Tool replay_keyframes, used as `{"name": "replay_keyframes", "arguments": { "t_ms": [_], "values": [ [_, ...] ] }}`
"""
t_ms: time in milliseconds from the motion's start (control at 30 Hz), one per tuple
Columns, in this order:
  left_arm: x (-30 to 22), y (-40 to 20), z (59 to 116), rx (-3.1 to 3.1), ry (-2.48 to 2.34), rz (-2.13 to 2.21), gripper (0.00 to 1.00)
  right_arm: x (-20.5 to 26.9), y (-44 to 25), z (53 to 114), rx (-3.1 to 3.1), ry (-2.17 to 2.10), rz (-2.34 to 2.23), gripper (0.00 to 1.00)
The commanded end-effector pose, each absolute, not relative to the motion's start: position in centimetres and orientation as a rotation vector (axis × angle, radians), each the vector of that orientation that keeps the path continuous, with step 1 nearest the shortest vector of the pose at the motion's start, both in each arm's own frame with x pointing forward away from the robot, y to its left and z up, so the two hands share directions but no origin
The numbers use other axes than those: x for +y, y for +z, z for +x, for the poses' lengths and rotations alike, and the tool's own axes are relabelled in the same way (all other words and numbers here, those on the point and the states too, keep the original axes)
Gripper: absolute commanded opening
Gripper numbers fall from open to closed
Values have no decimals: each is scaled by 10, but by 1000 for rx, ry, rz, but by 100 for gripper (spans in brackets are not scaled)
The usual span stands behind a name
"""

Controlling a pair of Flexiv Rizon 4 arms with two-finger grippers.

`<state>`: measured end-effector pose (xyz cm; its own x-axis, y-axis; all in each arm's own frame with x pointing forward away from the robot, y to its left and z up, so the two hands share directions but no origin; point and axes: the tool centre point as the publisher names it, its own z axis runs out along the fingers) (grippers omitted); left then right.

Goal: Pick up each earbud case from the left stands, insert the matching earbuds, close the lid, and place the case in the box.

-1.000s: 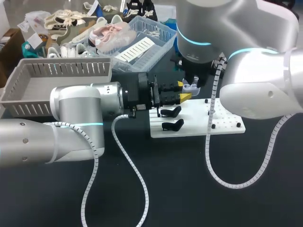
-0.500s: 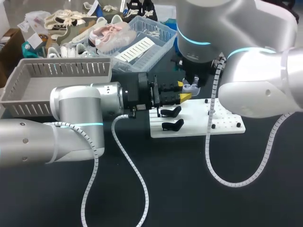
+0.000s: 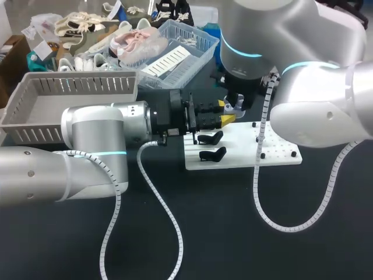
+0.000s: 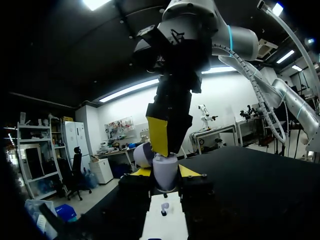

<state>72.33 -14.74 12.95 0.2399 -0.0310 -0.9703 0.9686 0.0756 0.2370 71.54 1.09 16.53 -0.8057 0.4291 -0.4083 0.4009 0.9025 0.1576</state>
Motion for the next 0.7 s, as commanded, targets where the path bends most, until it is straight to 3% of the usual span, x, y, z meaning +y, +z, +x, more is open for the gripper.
{"name": "replay_keyframes", "arguments": {
  "t_ms": [33,67,467,700],
  "values": [
    [-148,129,722,1034,-997,1231,0,11,164,714,2612,107,601,40],
    [-148,129,722,1034,-997,1231,0,10,164,713,2612,107,601,47],
    [-148,129,722,1034,-997,1231,0,6,182,675,2561,123,547,46],
    [-148,129,722,1034,-997,1231,0,-9,181,630,2540,45,257,44]
  ]
}}
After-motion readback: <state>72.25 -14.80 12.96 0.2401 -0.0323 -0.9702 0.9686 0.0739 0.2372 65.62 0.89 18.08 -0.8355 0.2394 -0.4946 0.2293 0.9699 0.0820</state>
